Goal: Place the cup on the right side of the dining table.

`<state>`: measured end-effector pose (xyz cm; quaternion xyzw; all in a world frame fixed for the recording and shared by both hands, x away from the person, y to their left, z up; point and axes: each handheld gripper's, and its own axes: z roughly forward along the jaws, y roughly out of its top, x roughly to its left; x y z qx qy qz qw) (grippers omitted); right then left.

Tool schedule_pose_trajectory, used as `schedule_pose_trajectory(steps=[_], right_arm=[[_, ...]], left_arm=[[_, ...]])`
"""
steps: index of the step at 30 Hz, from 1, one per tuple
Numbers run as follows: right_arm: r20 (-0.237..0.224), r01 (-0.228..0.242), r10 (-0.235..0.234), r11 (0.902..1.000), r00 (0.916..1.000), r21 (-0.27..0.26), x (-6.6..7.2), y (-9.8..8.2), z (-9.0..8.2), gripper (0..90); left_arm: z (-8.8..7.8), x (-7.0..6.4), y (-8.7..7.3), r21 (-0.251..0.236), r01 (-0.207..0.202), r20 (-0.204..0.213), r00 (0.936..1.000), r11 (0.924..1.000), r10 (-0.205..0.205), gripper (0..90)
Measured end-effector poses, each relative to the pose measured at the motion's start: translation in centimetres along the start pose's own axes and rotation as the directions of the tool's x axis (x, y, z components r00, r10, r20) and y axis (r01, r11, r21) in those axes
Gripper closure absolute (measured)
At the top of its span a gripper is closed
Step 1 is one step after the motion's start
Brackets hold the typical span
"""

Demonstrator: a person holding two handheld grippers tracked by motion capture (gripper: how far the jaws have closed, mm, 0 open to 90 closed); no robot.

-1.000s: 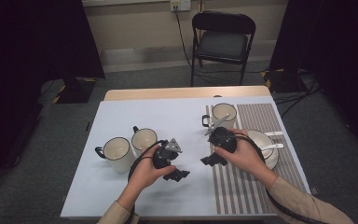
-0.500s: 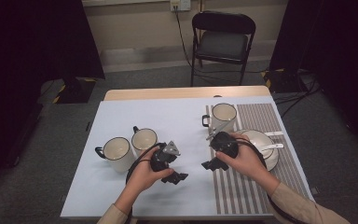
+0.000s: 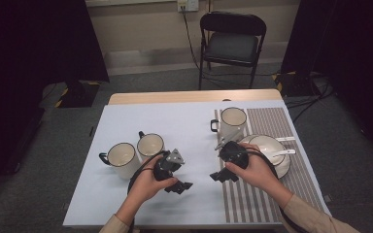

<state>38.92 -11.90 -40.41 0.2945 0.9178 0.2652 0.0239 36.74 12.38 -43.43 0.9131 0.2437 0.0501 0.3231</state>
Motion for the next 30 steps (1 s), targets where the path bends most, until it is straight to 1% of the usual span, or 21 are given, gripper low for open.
schedule_pose_trajectory(steps=[3, 4, 5, 7, 11, 13, 16, 23, 28, 30], right_arm=[[-0.005, -0.002, 0.002, 1.0, 1.0, -0.001, 0.2, -0.2, 0.0, 17.3], [-0.005, 0.006, -0.006, 1.0, 1.0, -0.003, 0.2, -0.2, -0.1, 17.3], [-0.008, 0.001, -0.001, 1.0, 1.0, -0.003, 0.3, -0.3, -0.1, 17.3], [-0.01, 0.008, -0.008, 1.0, 0.9999, -0.003, 0.4, -0.4, -0.1, 17.3], [-0.014, 0.006, -0.006, 1.0, 0.9999, -0.002, 0.5, -0.7, -0.1, 17.3], [-0.012, 0.005, -0.005, 1.0, 0.9999, -0.006, 0.5, -0.9, -0.1, 17.3], [-0.016, 0.006, -0.006, 0.9999, 0.9999, -0.008, 0.6, -1.2, -0.2, 17.3], [-0.018, 0.005, -0.005, 1.0, 0.9998, 0.002, 0.5, -1.9, -0.1, 17.3], [-0.021, 0.005, -0.005, 1.0, 0.9998, 0.002, 0.4, -2.3, -0.1, 17.4], [-0.023, 0.007, -0.007, 1.0, 0.9997, 0.003, 0.5, -2.4, -0.2, 17.6]], left_arm=[[0.0, -0.1, 0.0, 0.006, -0.006, 0.002, 1.0, 1.0, 0.006, 18.5], [0.0, -0.1, -0.1, 0.003, -0.008, 0.007, 0.9999, 1.0, 0.008, 18.4], [0.0, -0.1, -0.1, 0.0, -0.003, 0.009, 1.0, 1.0, 0.003, 18.4], [0.0, -0.2, -0.1, 0.008, -0.007, 0.001, 1.0, 0.9999, 0.007, 18.4], [0.0, -0.2, -0.1, 0.001, -0.006, 0.005, 1.0, 1.0, 0.006, 18.4], [0.0, -0.3, -0.1, 0.011, -0.008, 0.0, 1.0, 0.9999, 0.008, 18.4], [0.0, -0.2, -0.3, 0.009, -0.015, 0.002, 0.9999, 0.9999, 0.015, 18.4], [-0.1, -0.2, -0.5, -0.001, -0.012, 0.003, 0.9999, 0.9999, 0.012, 18.4], [-0.1, -0.3, -0.6, 0.011, -0.017, 0.001, 0.9999, 0.9998, 0.017, 18.4], [-0.1, -0.2, -0.6, 0.009, -0.018, 0.001, 0.9998, 0.9998, 0.018, 18.4]])
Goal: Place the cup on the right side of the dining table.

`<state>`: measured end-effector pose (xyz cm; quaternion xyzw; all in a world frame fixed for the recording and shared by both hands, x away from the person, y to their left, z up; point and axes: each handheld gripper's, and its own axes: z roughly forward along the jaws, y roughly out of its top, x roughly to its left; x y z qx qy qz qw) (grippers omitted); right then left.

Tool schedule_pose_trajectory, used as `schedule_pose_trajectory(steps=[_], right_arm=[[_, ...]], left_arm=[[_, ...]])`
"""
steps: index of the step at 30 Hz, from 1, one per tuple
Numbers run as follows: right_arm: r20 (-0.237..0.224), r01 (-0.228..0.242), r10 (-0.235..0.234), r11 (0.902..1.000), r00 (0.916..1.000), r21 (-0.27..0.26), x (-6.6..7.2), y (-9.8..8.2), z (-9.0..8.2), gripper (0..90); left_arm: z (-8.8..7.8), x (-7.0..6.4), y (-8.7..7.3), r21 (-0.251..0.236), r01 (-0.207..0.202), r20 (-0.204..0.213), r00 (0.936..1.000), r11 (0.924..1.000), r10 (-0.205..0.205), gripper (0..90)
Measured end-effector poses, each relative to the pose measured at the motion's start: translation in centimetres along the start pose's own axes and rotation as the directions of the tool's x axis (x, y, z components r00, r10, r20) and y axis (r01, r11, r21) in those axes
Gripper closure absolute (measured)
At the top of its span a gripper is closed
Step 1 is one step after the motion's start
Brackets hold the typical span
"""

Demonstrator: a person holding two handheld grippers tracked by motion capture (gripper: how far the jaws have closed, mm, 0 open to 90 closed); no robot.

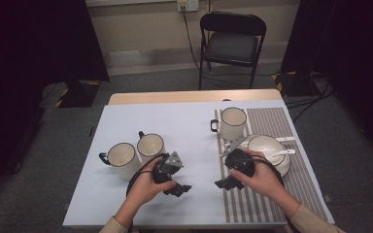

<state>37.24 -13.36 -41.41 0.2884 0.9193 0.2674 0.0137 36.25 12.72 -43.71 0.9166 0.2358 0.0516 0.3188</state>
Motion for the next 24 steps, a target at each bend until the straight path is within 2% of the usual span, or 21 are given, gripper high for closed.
schedule_pose_trajectory(steps=[7, 24], right_arm=[[0.009, 0.013, -0.013, 0.9998, 0.9999, 0.013, 0.2, -0.4, 0.2, 17.7], [-0.012, 0.005, -0.005, 0.9998, 0.9999, 0.017, 0.6, -1.3, 0.5, 17.7]], left_arm=[[-0.1, 0.0, -0.1, -0.005, -0.003, 0.006, 1.0, 1.0, 0.003, 18.5], [-0.4, 0.2, -1.0, 0.006, -0.002, 0.003, 1.0, 1.0, 0.002, 18.5]])
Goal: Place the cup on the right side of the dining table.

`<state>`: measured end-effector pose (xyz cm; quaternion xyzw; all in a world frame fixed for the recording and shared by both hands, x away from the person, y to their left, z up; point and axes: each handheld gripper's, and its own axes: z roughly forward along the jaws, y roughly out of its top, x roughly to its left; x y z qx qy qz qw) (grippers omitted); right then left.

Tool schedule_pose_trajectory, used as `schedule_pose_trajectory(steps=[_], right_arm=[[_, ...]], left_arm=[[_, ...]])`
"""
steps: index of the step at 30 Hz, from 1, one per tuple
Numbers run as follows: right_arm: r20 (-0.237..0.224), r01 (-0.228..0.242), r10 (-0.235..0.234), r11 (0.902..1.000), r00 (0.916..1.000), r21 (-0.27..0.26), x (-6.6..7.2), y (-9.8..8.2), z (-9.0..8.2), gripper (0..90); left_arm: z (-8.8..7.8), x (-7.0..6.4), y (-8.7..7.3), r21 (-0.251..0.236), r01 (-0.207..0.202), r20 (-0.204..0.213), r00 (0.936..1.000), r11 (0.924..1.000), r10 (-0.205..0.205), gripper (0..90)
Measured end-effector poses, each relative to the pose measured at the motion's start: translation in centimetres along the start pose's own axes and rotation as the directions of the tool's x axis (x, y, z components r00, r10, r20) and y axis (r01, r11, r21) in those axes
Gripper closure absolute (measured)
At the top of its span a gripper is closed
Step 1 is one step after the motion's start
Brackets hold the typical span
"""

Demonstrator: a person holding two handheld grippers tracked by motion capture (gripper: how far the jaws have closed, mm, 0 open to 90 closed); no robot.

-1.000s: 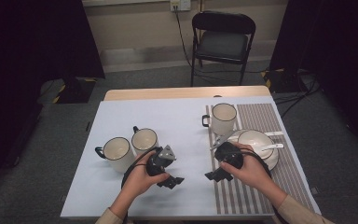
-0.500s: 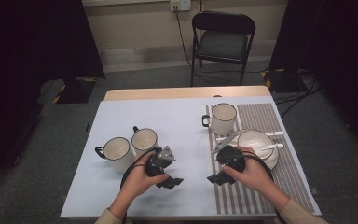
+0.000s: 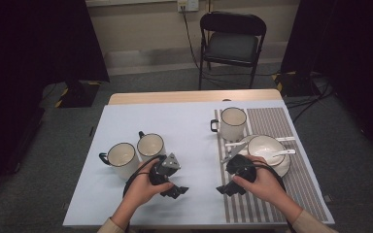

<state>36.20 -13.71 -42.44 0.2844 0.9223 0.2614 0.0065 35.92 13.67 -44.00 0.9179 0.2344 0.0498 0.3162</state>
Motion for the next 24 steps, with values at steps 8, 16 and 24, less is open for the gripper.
schedule_pose_trajectory(steps=[8, 16, 24], right_arm=[[-0.003, 0.004, -0.004, 1.0, 1.0, 0.007, 0.0, -0.4, 0.1, 17.8], [-0.007, -0.003, 0.003, 0.9999, 1.0, 0.013, -0.1, -0.8, 0.3, 17.8], [-0.002, -0.012, 0.012, 0.9999, 0.9999, 0.006, -0.1, -1.4, -0.1, 17.8]], left_arm=[[-0.3, 0.3, -0.3, 0.005, 0.002, -0.005, 1.0, 1.0, -0.002, 18.5], [-0.6, 0.5, -0.7, 0.0, 0.012, -0.009, 0.9999, 0.9999, -0.012, 18.4], [-0.7, 0.5, -0.8, -0.006, 0.008, -0.004, 1.0, 0.9999, -0.008, 18.4]])
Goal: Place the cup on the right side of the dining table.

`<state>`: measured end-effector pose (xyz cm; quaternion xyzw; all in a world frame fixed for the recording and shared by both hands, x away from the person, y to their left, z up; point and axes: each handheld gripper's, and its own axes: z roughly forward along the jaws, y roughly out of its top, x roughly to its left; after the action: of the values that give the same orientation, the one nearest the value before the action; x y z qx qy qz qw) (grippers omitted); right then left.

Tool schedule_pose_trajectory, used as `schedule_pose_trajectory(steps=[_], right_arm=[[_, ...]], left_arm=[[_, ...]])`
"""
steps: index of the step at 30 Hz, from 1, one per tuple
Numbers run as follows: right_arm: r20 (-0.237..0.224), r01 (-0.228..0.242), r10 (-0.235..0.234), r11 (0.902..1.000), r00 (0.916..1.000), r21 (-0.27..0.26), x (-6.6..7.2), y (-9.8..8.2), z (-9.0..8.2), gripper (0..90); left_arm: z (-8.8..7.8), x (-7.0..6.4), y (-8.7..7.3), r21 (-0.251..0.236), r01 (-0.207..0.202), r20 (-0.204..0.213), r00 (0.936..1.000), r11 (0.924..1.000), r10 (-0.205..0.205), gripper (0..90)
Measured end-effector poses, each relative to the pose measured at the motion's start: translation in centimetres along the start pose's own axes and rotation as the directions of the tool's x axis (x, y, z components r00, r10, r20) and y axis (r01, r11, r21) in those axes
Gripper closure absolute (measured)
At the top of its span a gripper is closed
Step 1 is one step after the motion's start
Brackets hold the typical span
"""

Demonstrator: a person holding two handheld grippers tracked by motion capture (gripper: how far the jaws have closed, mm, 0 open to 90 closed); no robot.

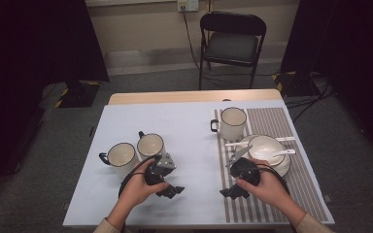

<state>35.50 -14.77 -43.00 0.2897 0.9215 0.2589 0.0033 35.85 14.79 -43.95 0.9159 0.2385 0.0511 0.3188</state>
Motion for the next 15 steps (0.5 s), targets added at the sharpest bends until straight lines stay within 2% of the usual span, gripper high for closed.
schedule_pose_trajectory(steps=[6, 8, 15], right_arm=[[-0.002, -0.003, 0.003, 1.0, 1.0, -0.004, 0.2, -0.6, -0.4, 17.8], [0.003, -0.004, 0.004, 1.0, 1.0, -0.004, 0.2, -0.8, -0.4, 17.8], [-0.006, -0.016, 0.016, 0.9999, 0.9999, 0.002, 0.1, -1.4, -0.3, 17.8]], left_arm=[[-0.3, 0.0, -0.4, -0.008, -0.001, -0.001, 1.0, 1.0, 0.001, 18.4], [-0.4, 0.1, -0.7, 0.003, -0.007, -0.002, 1.0, 1.0, 0.007, 18.4], [-0.6, 0.4, -1.5, -0.011, 0.014, -0.003, 0.9999, 0.9998, -0.014, 18.3]])
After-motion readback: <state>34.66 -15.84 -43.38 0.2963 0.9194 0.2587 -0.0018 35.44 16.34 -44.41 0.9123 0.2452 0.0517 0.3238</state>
